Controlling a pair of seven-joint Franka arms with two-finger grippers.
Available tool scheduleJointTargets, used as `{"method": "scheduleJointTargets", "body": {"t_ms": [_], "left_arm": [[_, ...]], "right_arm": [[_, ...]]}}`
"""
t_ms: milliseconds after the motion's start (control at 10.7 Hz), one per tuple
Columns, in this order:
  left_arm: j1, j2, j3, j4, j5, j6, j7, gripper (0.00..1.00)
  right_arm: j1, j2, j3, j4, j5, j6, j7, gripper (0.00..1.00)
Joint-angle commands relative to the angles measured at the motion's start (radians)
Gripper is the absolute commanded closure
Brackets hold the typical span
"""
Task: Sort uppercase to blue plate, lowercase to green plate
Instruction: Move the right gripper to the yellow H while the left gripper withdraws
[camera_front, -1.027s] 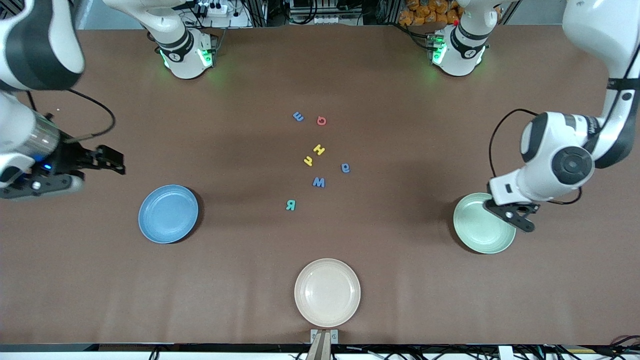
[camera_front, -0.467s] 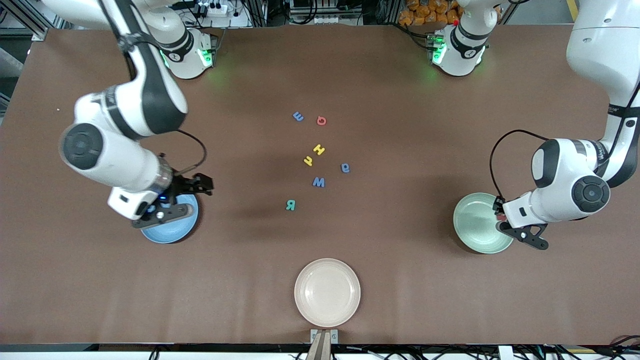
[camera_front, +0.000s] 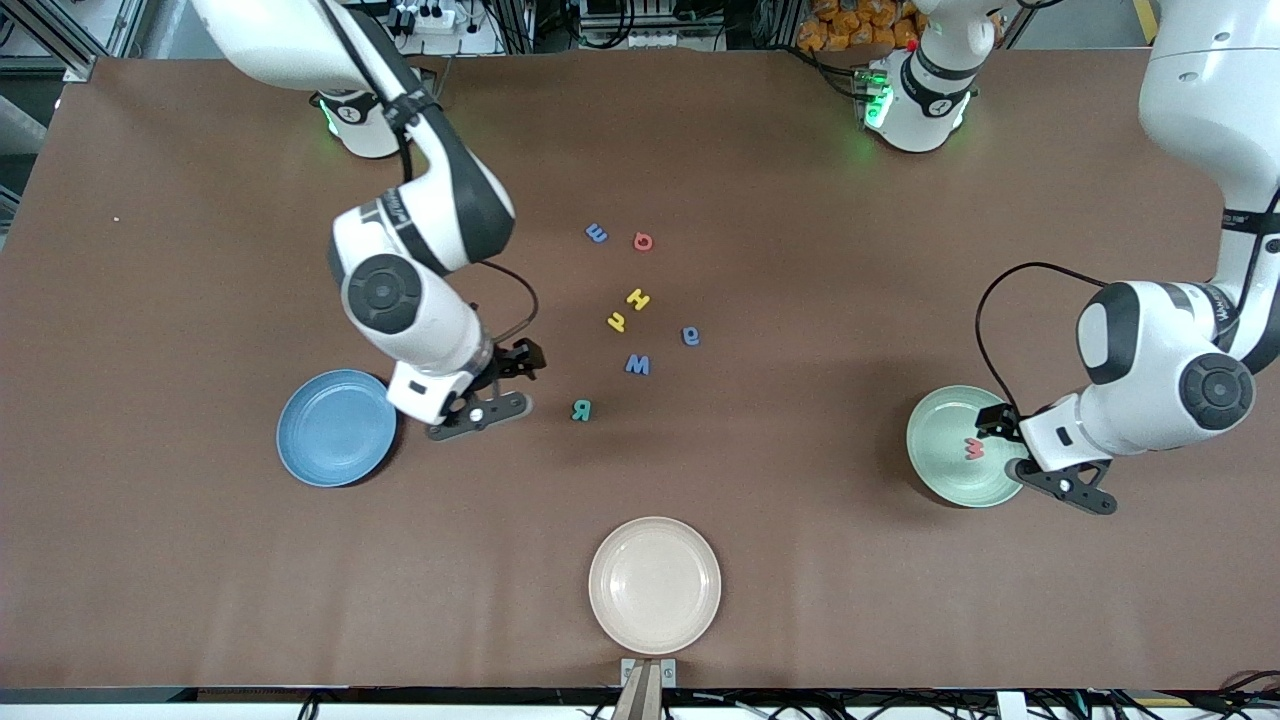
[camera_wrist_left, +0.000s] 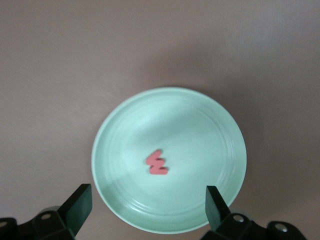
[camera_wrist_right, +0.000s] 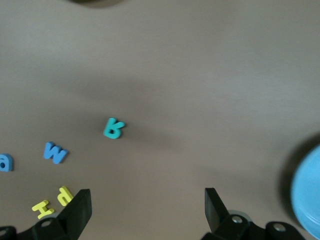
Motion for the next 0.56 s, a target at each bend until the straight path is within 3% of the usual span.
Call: {"method": "scheduleJointTargets", "body": {"t_ms": [0, 280, 467], "left_arm": [[-0.022, -0.057, 0.010, 0.029, -0.057, -0.012, -0.047, 0.00], [-0.053, -0.150, 0.012, 0.029, -0.061, -0.102, -0.127, 0.00], [-0.134, -0.219, 0.086, 0.029, -0.097, -0.173, -0.127, 0.00]], "right_arm": [[0.088, 0.024, -0.007, -0.023, -0.013, 0.067, 0.091, 0.00], [0.194, 0.058, -0.009, -0.051, -0.013, 0.118, 0.361, 0.00], [0.229, 0.074, -0.007, -0.054, -0.013, 0.115, 0.594, 0.00]]}}
